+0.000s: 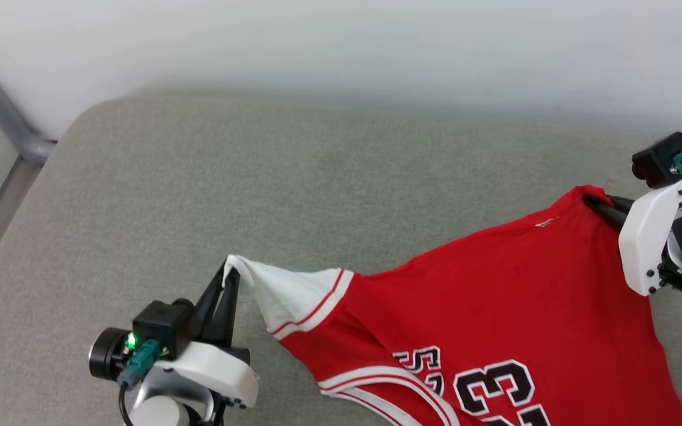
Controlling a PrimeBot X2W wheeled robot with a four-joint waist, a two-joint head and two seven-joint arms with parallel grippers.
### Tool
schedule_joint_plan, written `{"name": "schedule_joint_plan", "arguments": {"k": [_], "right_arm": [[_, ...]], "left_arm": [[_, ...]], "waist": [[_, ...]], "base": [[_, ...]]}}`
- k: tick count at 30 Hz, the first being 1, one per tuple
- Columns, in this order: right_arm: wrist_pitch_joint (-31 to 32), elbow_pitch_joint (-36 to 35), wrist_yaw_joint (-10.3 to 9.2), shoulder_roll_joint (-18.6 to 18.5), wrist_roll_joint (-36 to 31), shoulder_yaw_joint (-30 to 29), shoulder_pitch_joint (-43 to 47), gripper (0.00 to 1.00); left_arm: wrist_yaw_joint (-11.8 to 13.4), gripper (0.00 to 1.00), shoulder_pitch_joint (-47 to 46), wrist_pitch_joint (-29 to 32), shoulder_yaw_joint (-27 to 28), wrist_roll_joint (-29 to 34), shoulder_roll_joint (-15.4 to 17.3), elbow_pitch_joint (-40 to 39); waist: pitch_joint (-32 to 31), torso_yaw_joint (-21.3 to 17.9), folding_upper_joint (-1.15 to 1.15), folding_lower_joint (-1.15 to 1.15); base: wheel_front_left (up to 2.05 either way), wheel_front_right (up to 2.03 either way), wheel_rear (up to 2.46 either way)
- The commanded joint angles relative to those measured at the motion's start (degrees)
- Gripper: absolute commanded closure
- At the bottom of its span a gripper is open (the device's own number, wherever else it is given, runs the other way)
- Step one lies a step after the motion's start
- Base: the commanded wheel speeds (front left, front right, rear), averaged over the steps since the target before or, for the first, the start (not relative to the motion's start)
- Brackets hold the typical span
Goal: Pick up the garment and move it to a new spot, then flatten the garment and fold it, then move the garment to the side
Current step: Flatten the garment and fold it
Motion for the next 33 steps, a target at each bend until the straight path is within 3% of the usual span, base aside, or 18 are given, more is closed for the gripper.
{"name": "schedule_joint_plan", "arguments": {"k": [1,10,20,33], "right_arm": [[-1.95,-0.41,-0.08,-0.39,0.71,-0.38,0.93,1.00],[-7.81,-2.96,-0.08,-0.72,1.71,-5.83,1.15,1.00],[-7.03,-8.14,-0.08,-0.96,0.71,-15.08,-1.19,1.00],[-1.63,-12.51,-0.08,-0.04,-4.12,-25.91,-9.87,1.00]], "left_arm": [[0.24,1.00,-1.47,0.10,0.66,-0.02,0.62,-0.69],[-1.47,1.00,-9.49,2.00,2.75,0.95,3.94,-2.73],[-5.15,1.00,-24.57,6.44,3.65,2.70,7.56,-4.38],[-10.21,1.00,-48.01,9.38,2.81,4.27,5.19,1.59]], "waist": [[-2.66,-2.01,0.00,0.00],[-5.96,-4.48,0.00,0.00],[-4.89,-6.57,0.00,0.00],[4.33,-7.50,0.00,0.00]], "base": [[0.00,0.00,0.00],[0.00,0.00,0.00],[0.00,0.00,0.00],[0.00,0.00,0.00]]}}
